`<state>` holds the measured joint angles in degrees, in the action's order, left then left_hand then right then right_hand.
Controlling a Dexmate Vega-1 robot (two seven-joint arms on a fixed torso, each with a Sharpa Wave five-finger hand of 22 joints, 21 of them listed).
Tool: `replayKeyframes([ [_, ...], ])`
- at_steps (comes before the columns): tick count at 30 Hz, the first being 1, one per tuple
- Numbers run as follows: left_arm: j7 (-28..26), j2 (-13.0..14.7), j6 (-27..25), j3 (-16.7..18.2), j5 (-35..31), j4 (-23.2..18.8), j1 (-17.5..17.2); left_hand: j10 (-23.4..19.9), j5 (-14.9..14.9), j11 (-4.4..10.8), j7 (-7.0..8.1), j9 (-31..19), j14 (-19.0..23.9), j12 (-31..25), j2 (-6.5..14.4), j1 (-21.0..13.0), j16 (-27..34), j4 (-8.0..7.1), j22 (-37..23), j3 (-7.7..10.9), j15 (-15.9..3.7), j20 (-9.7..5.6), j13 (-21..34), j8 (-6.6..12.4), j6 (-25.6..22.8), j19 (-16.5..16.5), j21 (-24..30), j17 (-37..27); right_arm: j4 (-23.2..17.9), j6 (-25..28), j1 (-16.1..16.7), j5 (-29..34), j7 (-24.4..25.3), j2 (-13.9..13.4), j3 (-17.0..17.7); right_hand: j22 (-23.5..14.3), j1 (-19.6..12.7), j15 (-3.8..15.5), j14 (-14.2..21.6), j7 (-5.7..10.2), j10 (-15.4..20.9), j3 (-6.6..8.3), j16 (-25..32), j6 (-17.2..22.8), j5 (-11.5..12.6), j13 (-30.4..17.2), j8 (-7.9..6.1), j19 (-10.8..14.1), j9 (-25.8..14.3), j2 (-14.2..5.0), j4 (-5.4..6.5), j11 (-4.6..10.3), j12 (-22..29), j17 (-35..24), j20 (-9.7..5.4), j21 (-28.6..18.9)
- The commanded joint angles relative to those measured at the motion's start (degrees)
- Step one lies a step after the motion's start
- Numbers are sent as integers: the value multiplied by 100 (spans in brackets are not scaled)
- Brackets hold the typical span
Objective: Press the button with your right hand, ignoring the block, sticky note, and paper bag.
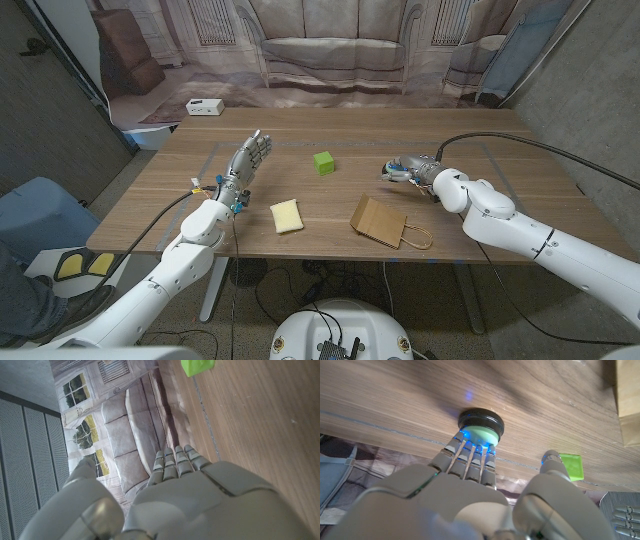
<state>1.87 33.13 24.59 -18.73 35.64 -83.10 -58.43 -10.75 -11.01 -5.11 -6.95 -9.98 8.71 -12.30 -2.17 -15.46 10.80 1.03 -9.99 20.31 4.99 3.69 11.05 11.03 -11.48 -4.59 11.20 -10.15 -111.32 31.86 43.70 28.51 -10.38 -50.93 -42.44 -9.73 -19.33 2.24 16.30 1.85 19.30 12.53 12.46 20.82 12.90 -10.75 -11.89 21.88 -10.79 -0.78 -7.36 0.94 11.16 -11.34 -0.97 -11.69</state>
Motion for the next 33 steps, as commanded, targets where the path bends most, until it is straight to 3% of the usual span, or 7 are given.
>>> replayKeyframes([
  [1,18,-23,51,10,24,61,0,-36,6,-27,-19,-34,31,10,77,3,-1,47,-32,9,8,14,18,-8,-39,20,-5,-10,30,78,-17,-56,-93,-8,-74,-9,16,9,85,10,80,46,33,88,-18,-30,-45,74,-12,-45,15,-13,53,-16,7,-7],
  [33,8,-12,46,8,30,23,-53,-41,7,-15,-9,-35,33,14,89,15,-2,64,-32,-11,0,9,19,-14,-51,25,3,-11,0,127,56,-76,-17,-56,-154,-10,0,1,214,32,148,70,45,258,-54,-30,-64,180,-10,-61,-6,18,50,-11,17,-9],
])
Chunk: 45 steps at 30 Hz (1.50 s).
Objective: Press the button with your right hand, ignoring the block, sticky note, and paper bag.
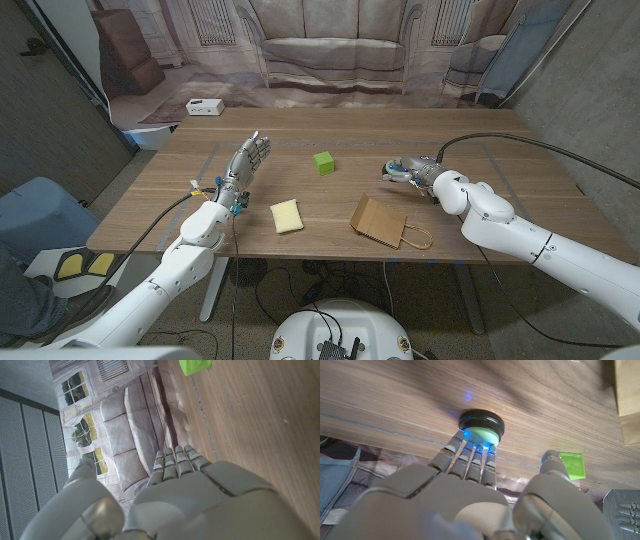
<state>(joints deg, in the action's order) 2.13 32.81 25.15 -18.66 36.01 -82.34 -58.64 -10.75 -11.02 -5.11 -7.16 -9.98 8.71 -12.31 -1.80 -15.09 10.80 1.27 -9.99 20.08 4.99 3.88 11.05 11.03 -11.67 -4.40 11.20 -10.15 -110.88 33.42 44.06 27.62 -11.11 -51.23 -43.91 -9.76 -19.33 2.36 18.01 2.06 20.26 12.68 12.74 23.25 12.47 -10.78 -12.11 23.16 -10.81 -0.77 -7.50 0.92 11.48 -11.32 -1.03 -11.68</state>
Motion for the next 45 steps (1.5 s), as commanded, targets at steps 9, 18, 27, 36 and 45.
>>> replayKeyframes([
  [9,-17,34,-17,11,1,-65,-48,-43,8,-12,14,-35,37,15,57,-19,0,45,-32,8,-5,-3,20,-14,-36,12,3,-11,74,4,-73,71,-81,35,-111,-7,-18,-15,44,6,60,67,9,47,-15,-26,-45,56,-8,-68,-2,23,15,-10,24,-3],
  [18,-33,24,-27,8,4,-49,-57,-39,8,-10,9,-35,34,18,61,-16,-2,50,-33,3,-7,-2,20,-14,-41,16,3,-11,163,-23,-112,80,-103,67,-152,-7,-24,0,67,-7,73,72,9,66,-21,-27,-41,61,-8,-68,-9,13,14,-8,24,3],
  [27,-24,2,5,13,18,-21,-56,-43,8,-15,12,-36,35,18,65,-12,-2,56,-33,-4,-9,-7,20,-15,-46,15,6,-11,-53,-67,-58,126,-38,-47,-60,-7,-33,-4,84,-3,90,81,9,74,-25,-27,-34,60,-8,-76,-13,20,15,-8,25,9],
  [36,-43,6,10,29,25,-28,-85,-52,8,-20,11,-36,37,15,70,-10,-2,60,-33,-8,-5,-8,20,-15,-51,21,5,-11,-165,-88,-22,201,-16,-74,-2,-8,-37,-4,81,24,82,85,0,77,-30,-27,-25,59,-8,-76,-18,23,6,-8,25,16],
  [45,20,9,-10,17,43,16,-25,-54,8,-20,18,-36,38,16,74,-8,-2,65,-33,-12,-5,-3,21,-13,-60,22,6,-11,-317,-21,40,276,23,-98,85,-8,-69,-20,23,16,41,109,-35,-9,-34,-28,23,30,-8,-96,-33,5,-16,-6,32,36],
])
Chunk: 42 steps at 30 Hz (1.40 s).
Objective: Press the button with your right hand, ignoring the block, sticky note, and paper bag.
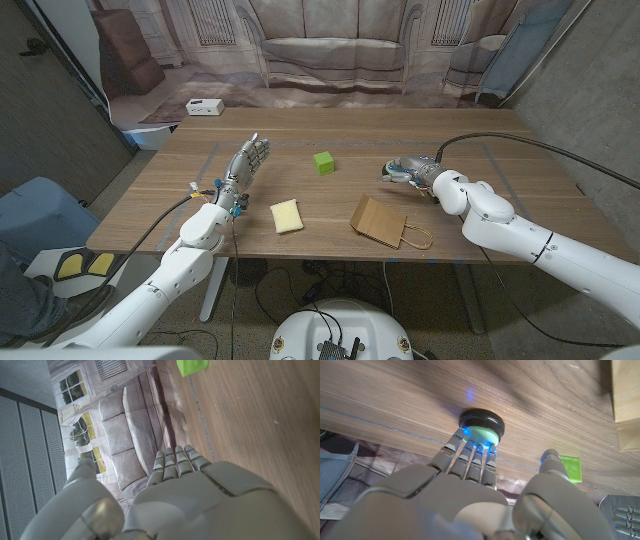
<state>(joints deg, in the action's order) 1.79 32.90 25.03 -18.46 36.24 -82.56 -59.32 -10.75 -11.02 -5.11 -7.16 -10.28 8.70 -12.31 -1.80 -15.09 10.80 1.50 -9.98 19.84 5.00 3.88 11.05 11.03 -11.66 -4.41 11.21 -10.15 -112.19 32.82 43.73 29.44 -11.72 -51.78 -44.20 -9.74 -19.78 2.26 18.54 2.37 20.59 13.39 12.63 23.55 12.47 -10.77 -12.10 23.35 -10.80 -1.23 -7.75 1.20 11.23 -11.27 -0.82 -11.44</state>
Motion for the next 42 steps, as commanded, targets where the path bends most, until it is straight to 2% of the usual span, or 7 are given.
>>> replayKeyframes([
  [1,58,0,4,-4,18,38,51,-53,8,-20,18,-6,38,17,74,-7,-2,42,-33,10,-4,-3,21,-13,-60,21,7,-11,-210,35,93,96,110,-54,135,-9,-26,-16,-36,-11,7,38,-27,-40,-35,-29,24,8,-9,-51,-10,-24,8,-11,14,13],
  [34,-58,61,-54,-2,-103,-118,67,-57,7,-8,15,-6,35,19,90,-3,-4,60,-33,-3,-5,-7,21,-17,-65,18,12,-11,-526,-208,434,168,527,-196,563,-10,-57,-22,-117,7,-57,48,-61,-145,-56,-31,75,-11,-11,-60,-27,5,-19,-21,18,29],
  [42,-48,43,-67,-21,-114,-94,123,-53,7,-7,15,-6,37,21,94,-1,-3,64,-32,-6,-5,-7,21,-19,-62,17,13,-11,-541,-345,576,54,763,-206,718,-9,-53,-20,-107,6,-65,48,-55,-385,-65,-32,158,-2,-12,-63,-23,6,-21,-27,20,29],
])
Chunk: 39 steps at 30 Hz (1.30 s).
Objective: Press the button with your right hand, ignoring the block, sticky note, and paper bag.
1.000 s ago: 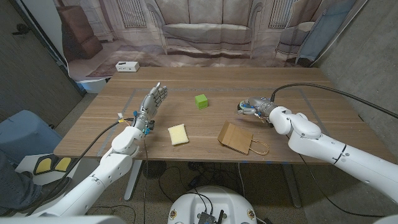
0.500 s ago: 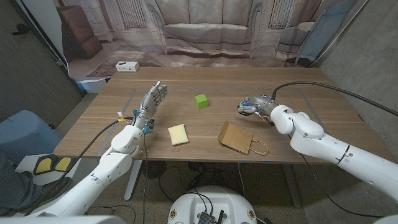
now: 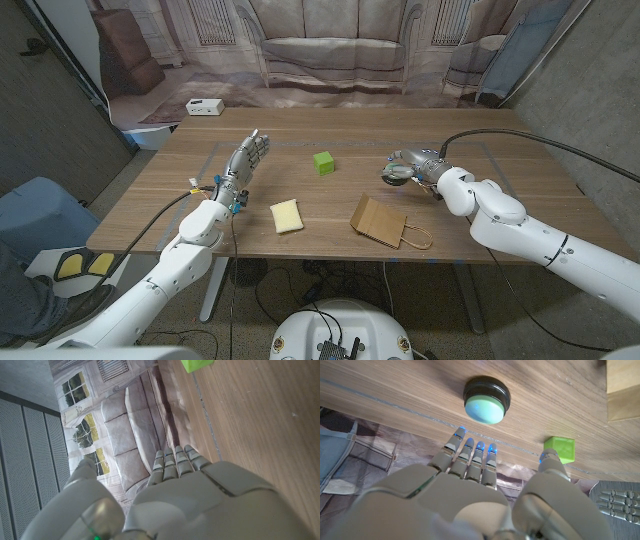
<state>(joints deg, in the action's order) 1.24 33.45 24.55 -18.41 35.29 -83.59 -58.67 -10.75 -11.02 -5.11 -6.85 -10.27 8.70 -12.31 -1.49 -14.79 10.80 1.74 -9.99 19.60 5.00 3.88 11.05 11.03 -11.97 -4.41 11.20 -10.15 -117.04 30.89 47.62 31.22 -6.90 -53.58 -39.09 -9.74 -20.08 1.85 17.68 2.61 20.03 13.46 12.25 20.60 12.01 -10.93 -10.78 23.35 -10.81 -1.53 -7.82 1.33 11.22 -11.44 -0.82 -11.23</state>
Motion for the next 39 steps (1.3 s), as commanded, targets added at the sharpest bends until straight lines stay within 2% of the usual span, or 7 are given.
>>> replayKeyframes([
  [1,11,-16,-14,-26,-18,15,60,-51,7,-7,-19,-8,34,22,64,-32,-4,40,-32,17,-7,-7,21,-20,-29,18,12,-11,-53,-174,208,-146,316,-26,230,-10,-23,22,-18,-18,-10,40,-17,-93,-20,-16,25,-3,-11,-30,-17,-2,-20,-10,23,8],
  [11,32,-50,-14,-50,-12,78,104,-53,7,-14,-15,-8,37,22,67,-30,-3,46,-32,12,-8,-13,21,-19,-33,19,13,-11,253,-1039,590,-1048,1050,80,755,-10,-18,33,-6,-17,-18,38,-14,-101,-23,-16,14,5,-12,-25,-16,8,-21,-11,15,7],
  [15,39,-55,-27,-65,-19,90,126,-48,7,-27,-16,-8,34,24,69,-29,-4,49,-32,10,-6,-14,21,-20,-32,18,13,-11,495,-1566,714,-1561,1278,170,964,-10,-14,43,28,-18,26,36,-2,-77,-25,-17,-3,31,-12,-19,-16,5,-4,-11,11,-1],
  [19,31,-57,-33,-68,-25,93,136,-56,7,-10,-20,-8,36,22,71,-29,-4,51,-32,8,-10,-10,21,-19,-35,21,12,-11,566,-1810,808,-1771,1454,189,1075,-9,-12,41,40,-20,36,35,1,-55,-25,-17,-16,46,-13,-14,-16,5,0,-11,12,-6],
  [24,39,-59,-34,-72,-22,104,147,-50,7,-21,-18,-8,34,24,73,-28,-5,54,-32,5,-11,-11,21,-20,-36,23,12,-11,622,-2001,892,-2050,1542,205,1201,-9,-5,40,46,-15,40,31,1,-49,-26,-17,-21,51,-13,-5,-14,4,0,-11,10,-6],
  [30,85,-79,-32,-97,-15,155,188,-56,7,-2,-15,-8,34,23,75,-27,-5,57,-32,3,-10,-15,21,-21,-34,20,13,-11,940,-2479,929,-2508,1612,341,1306,-9,-5,52,65,-28,52,34,6,-32,-24,-17,-33,99,-13,-7,-14,-4,4,-12,-35,-21],
  [39,153,-156,18,-115,29,301,272,-60,7,-17,-13,-8,39,21,79,-26,-3,63,-32,-1,-5,-18,21,-19,-39,21,13,-11,1086,-2736,1002,-2806,1705,379,1397,-8,-34,55,77,-39,62,48,3,-11,-20,-17,-44,122,-13,-10,-29,-51,5,-7,-66,-23],
])
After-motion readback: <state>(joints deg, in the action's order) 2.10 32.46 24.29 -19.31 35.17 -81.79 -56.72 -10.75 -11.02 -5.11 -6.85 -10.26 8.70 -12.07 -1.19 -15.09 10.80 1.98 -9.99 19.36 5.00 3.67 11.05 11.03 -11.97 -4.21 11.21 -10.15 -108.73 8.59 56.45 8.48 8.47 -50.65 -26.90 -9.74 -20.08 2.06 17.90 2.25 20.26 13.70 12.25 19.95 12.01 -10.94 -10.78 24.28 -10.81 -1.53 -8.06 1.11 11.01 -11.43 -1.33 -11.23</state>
